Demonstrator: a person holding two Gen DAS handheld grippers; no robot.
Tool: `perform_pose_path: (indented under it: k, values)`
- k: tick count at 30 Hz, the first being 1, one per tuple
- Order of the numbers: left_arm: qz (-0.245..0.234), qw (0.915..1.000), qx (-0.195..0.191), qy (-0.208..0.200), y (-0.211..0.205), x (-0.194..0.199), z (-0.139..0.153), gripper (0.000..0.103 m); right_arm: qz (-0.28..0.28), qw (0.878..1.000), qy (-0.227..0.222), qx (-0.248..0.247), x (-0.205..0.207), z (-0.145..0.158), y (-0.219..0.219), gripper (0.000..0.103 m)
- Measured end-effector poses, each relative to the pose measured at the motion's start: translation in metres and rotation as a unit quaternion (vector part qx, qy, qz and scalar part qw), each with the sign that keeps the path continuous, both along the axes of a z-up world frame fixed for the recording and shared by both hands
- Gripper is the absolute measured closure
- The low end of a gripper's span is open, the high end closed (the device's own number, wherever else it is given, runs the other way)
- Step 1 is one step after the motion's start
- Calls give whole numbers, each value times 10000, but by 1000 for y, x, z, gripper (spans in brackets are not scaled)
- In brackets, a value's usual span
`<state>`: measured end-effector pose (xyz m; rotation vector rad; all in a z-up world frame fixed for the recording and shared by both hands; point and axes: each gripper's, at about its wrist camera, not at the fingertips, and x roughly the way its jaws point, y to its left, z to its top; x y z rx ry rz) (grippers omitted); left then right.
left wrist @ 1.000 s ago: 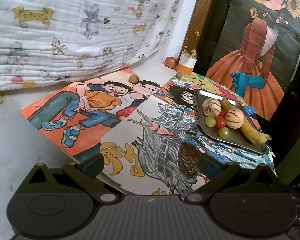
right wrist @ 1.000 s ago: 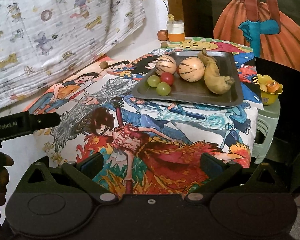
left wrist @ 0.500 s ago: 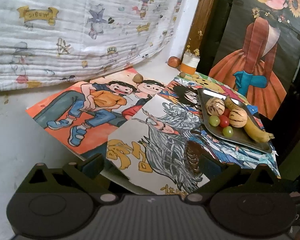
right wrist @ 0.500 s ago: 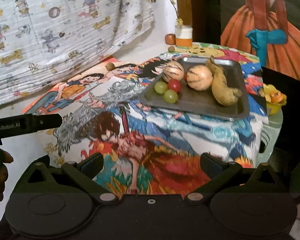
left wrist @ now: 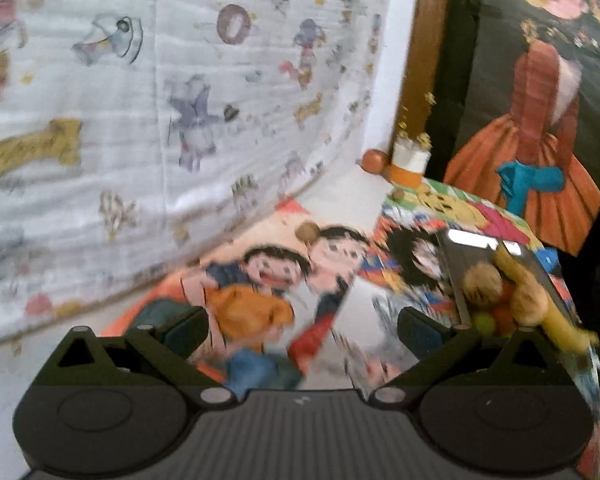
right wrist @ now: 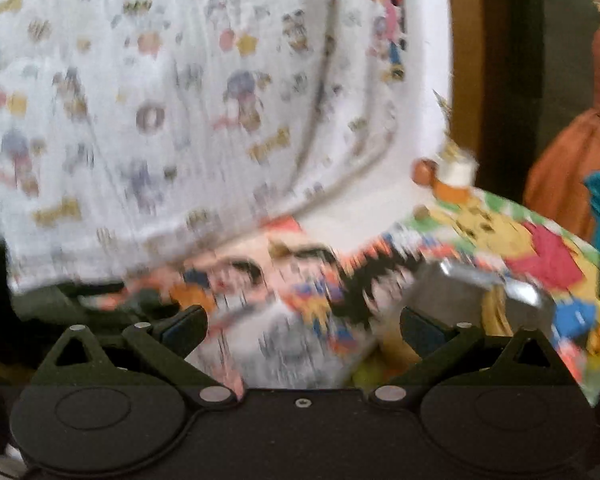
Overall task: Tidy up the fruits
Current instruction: 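Move both open tools toward the small brown longans beside the jar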
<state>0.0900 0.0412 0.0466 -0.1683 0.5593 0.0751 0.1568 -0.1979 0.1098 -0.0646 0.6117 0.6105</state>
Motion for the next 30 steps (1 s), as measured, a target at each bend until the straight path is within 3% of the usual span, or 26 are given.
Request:
perform_pose_path:
  k: [4, 8, 12, 18, 21, 29, 30]
  values:
    - [229, 9996, -176, 7, 6, 41, 2, 0, 187, 9987, 127, 447, 80, 30, 16, 1]
    - [479, 9973, -561, -13, 4, 88, -5, 0, 570, 9953, 51, 781, 162, 30, 24, 1]
    - [663, 9941, -836, 203, 1, 137, -31, 0, 658, 9956, 57, 666, 231, -1, 23, 1]
    - [948, 9882, -1164, 304, 4, 182, -60, 0, 407, 9971, 553, 342, 306, -60, 23, 1]
    - [1054, 9856, -1287, 297, 6, 199, -69, 1, 207, 9950, 793, 571, 333, -82, 20, 1]
    - [893, 9918, -917, 24, -8, 210, -77, 6, -267, 9888, 1193, 853, 386, -114, 17, 4]
    - [821, 9924, -919, 20, -9, 212, -77, 11, -314, 9885, 1210, 849, 390, -117, 16, 4]
